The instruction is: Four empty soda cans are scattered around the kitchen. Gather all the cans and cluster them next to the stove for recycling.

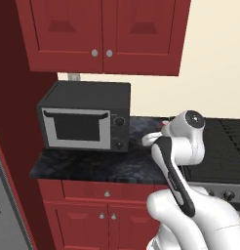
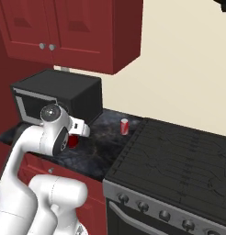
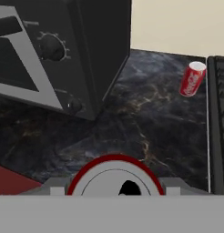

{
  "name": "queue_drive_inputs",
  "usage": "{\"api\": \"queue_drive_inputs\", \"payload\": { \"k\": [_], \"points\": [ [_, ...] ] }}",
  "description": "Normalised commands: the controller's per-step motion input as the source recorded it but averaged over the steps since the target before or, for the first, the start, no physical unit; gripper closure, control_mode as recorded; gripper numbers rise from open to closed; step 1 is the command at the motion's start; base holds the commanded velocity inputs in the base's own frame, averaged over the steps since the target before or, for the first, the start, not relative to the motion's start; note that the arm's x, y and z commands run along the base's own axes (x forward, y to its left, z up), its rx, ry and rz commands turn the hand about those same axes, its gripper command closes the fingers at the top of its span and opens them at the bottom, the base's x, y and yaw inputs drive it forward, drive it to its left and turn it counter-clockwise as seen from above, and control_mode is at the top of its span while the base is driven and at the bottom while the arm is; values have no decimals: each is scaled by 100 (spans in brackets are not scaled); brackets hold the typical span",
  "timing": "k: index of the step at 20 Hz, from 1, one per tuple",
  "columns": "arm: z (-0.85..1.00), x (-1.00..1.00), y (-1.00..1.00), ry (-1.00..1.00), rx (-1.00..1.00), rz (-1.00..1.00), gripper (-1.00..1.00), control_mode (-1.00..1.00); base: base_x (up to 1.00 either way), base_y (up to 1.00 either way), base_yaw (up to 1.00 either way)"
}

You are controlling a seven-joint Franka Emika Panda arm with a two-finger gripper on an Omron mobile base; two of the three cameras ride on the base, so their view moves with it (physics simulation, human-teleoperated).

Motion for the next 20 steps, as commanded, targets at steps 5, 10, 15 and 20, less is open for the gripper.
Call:
{"api": "queue_drive_inputs", "payload": {
  "k": [5, 10, 15, 20],
  "points": [
    [0, 26, 2, 18, 0, 0, 100, -100, 0, 0, 0],
    [0, 26, 0, 11, 0, -14, 100, -100, 0, 0, 0],
    [0, 24, -3, 2, 0, -23, 100, -100, 0, 0, 0],
    [0, 26, -27, 1, 0, -17, 100, -100, 0, 0, 0]
  ]
}}
